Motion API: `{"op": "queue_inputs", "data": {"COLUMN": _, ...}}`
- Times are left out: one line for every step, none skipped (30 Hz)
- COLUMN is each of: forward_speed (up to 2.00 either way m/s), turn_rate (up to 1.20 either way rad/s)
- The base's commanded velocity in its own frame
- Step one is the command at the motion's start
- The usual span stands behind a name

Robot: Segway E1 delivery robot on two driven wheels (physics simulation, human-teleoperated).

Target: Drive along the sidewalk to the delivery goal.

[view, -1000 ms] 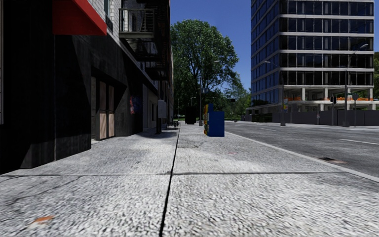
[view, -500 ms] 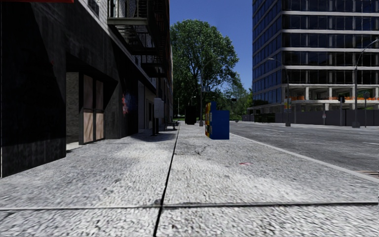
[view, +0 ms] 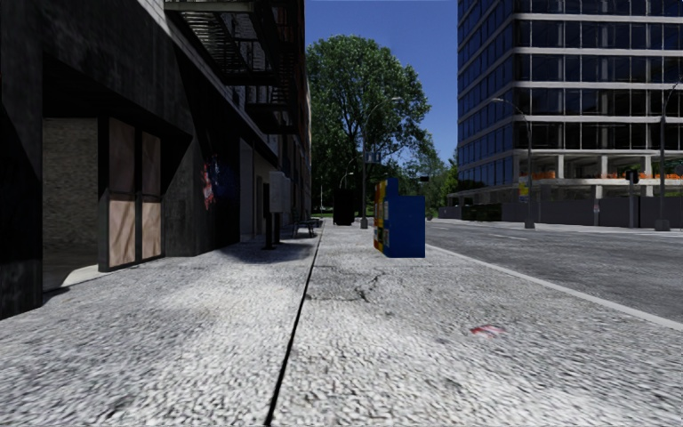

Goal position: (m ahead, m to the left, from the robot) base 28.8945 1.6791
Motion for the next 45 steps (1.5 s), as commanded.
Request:
{"op": "queue_inputs", "data": {"forward_speed": 2.00, "turn_rate": 0.00}}
{"op": "queue_inputs", "data": {"forward_speed": 2.00, "turn_rate": 0.00}}
{"op": "queue_inputs", "data": {"forward_speed": 2.00, "turn_rate": 0.00}}
{"op": "queue_inputs", "data": {"forward_speed": 2.00, "turn_rate": 0.00}}
{"op": "queue_inputs", "data": {"forward_speed": 2.00, "turn_rate": 0.00}}
{"op": "queue_inputs", "data": {"forward_speed": 2.00, "turn_rate": 0.00}}
{"op": "queue_inputs", "data": {"forward_speed": 2.00, "turn_rate": 0.00}}
{"op": "queue_inputs", "data": {"forward_speed": 2.00, "turn_rate": 0.00}}
{"op": "queue_inputs", "data": {"forward_speed": 2.00, "turn_rate": 0.00}}
{"op": "queue_inputs", "data": {"forward_speed": 2.00, "turn_rate": 0.00}}
{"op": "queue_inputs", "data": {"forward_speed": 2.00, "turn_rate": 0.00}}
{"op": "queue_inputs", "data": {"forward_speed": 2.00, "turn_rate": 0.00}}
{"op": "queue_inputs", "data": {"forward_speed": 2.00, "turn_rate": 0.00}}
{"op": "queue_inputs", "data": {"forward_speed": 2.00, "turn_rate": 0.00}}
{"op": "queue_inputs", "data": {"forward_speed": 2.00, "turn_rate": 0.00}}
{"op": "queue_inputs", "data": {"forward_speed": 2.00, "turn_rate": 0.00}}
{"op": "queue_inputs", "data": {"forward_speed": 2.00, "turn_rate": 0.00}}
{"op": "queue_inputs", "data": {"forward_speed": 2.00, "turn_rate": 0.00}}
{"op": "queue_inputs", "data": {"forward_speed": 2.00, "turn_rate": 0.00}}
{"op": "queue_inputs", "data": {"forward_speed": 2.00, "turn_rate": 0.00}}
{"op": "queue_inputs", "data": {"forward_speed": 2.00, "turn_rate": 0.00}}
{"op": "queue_inputs", "data": {"forward_speed": 2.00, "turn_rate": 0.00}}
{"op": "queue_inputs", "data": {"forward_speed": 2.00, "turn_rate": 0.00}}
{"op": "queue_inputs", "data": {"forward_speed": 2.00, "turn_rate": 0.00}}
{"op": "queue_inputs", "data": {"forward_speed": 2.00, "turn_rate": 0.00}}
{"op": "queue_inputs", "data": {"forward_speed": 2.00, "turn_rate": 0.00}}
{"op": "queue_inputs", "data": {"forward_speed": 2.00, "turn_rate": 0.00}}
{"op": "queue_inputs", "data": {"forward_speed": 2.00, "turn_rate": 0.00}}
{"op": "queue_inputs", "data": {"forward_speed": 2.00, "turn_rate": 0.00}}
{"op": "queue_inputs", "data": {"forward_speed": 2.00, "turn_rate": 0.00}}
{"op": "queue_inputs", "data": {"forward_speed": 2.00, "turn_rate": 0.00}}
{"op": "queue_inputs", "data": {"forward_speed": 2.00, "turn_rate": 0.00}}
{"op": "queue_inputs", "data": {"forward_speed": 2.00, "turn_rate": 0.00}}
{"op": "queue_inputs", "data": {"forward_speed": 2.00, "turn_rate": 0.00}}
{"op": "queue_inputs", "data": {"forward_speed": 2.00, "turn_rate": 0.00}}
{"op": "queue_inputs", "data": {"forward_speed": 2.00, "turn_rate": 0.00}}
{"op": "queue_inputs", "data": {"forward_speed": 2.00, "turn_rate": 0.00}}
{"op": "queue_inputs", "data": {"forward_speed": 2.00, "turn_rate": 0.00}}
{"op": "queue_inputs", "data": {"forward_speed": 2.00, "turn_rate": 0.00}}
{"op": "queue_inputs", "data": {"forward_speed": 2.00, "turn_rate": 0.06}}
{"op": "queue_inputs", "data": {"forward_speed": 2.00, "turn_rate": 0.13}}
{"op": "queue_inputs", "data": {"forward_speed": 2.00, "turn_rate": 0.16}}
{"op": "queue_inputs", "data": {"forward_speed": 2.00, "turn_rate": 0.16}}
{"op": "queue_inputs", "data": {"forward_speed": 2.00, "turn_rate": 0.14}}
{"op": "queue_inputs", "data": {"forward_speed": 2.00, "turn_rate": 0.02}}
